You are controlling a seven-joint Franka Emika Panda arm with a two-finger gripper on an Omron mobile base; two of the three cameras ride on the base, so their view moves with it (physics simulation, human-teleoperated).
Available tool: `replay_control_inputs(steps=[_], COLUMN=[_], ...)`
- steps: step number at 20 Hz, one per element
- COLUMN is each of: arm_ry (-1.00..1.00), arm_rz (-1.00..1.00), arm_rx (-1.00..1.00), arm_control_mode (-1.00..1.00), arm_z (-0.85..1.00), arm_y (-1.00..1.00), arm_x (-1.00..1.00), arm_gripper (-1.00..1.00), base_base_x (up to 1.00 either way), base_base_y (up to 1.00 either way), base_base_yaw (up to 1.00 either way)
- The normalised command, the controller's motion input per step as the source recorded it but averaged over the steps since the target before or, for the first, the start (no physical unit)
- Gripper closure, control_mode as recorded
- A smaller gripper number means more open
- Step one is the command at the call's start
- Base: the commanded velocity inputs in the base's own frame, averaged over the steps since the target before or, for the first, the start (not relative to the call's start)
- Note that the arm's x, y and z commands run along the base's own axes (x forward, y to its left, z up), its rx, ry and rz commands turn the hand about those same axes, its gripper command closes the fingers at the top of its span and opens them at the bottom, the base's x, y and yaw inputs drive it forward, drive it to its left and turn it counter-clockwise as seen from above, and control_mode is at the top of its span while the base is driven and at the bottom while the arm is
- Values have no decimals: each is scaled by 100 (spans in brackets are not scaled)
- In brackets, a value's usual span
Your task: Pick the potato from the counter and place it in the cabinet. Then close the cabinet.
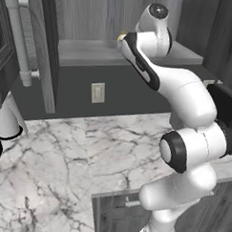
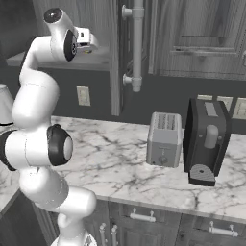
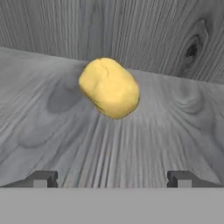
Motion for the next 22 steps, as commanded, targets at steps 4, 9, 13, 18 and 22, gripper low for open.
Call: replay_control_inputs(steps=[4,9,13,18,22], arm_ry=[0,-7,-3,0,0], arm_rz=[0,-5,-5,-8,-9], arm_rx=[1,8,10,10,19], arm_control_mode=[-100,-100,-100,-100,-100], arm_z=[-17,-1,3,12,15], arm_y=[-10,-40,-42,-29,-17], arm_x=[-100,-100,-100,-100,-100], arm_gripper=[-100,-100,-100,-100,-100], base_base_x=[0,0,0,0,0], base_base_y=[0,0,0,0,0], base_base_yaw=[0,0,0,0,0])
